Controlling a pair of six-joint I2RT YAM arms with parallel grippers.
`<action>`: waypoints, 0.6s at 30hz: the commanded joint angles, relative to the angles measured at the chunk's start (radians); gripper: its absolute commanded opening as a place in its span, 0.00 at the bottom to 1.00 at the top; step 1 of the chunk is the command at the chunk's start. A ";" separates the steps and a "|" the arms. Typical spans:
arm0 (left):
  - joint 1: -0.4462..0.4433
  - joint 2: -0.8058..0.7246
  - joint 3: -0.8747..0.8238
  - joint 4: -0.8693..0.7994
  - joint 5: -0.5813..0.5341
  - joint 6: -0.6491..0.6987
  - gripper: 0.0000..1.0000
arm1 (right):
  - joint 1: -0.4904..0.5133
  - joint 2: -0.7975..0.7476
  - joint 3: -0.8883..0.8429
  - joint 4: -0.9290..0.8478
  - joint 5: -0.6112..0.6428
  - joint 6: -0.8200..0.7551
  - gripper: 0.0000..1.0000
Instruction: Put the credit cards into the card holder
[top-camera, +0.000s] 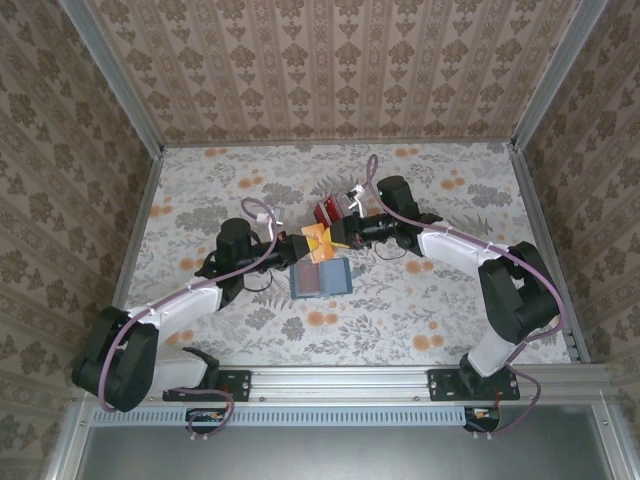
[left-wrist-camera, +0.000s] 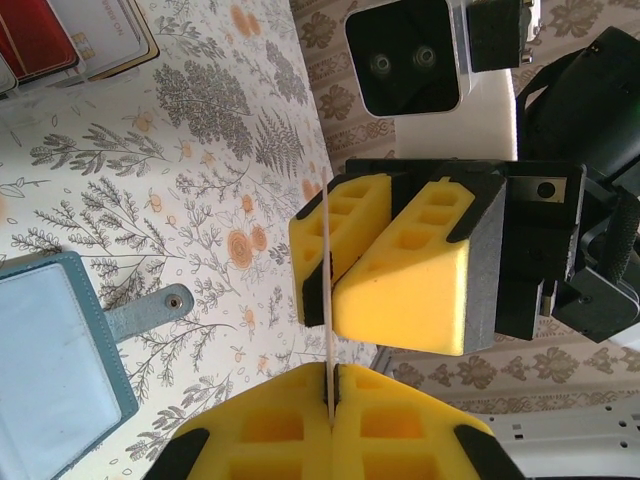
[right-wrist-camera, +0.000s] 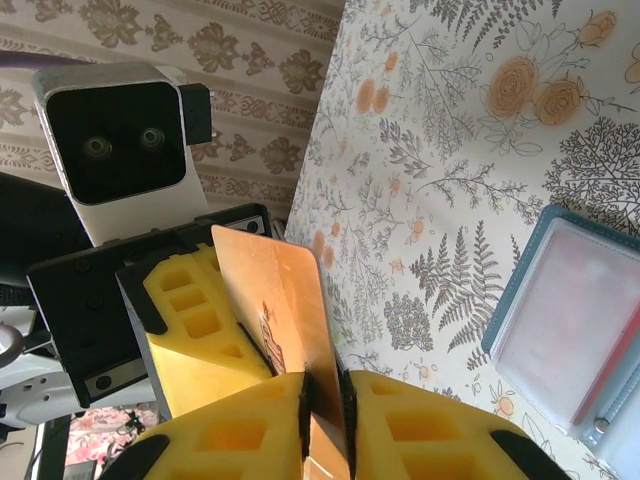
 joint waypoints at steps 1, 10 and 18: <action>0.009 0.012 0.040 0.032 0.026 0.030 0.00 | 0.021 0.006 -0.003 0.022 -0.064 0.013 0.16; 0.051 -0.011 0.024 -0.138 -0.052 0.087 0.22 | 0.000 -0.029 -0.053 -0.079 0.052 -0.050 0.01; 0.132 -0.031 -0.003 -0.360 -0.144 0.189 0.27 | 0.010 -0.049 -0.190 -0.062 0.284 -0.053 0.01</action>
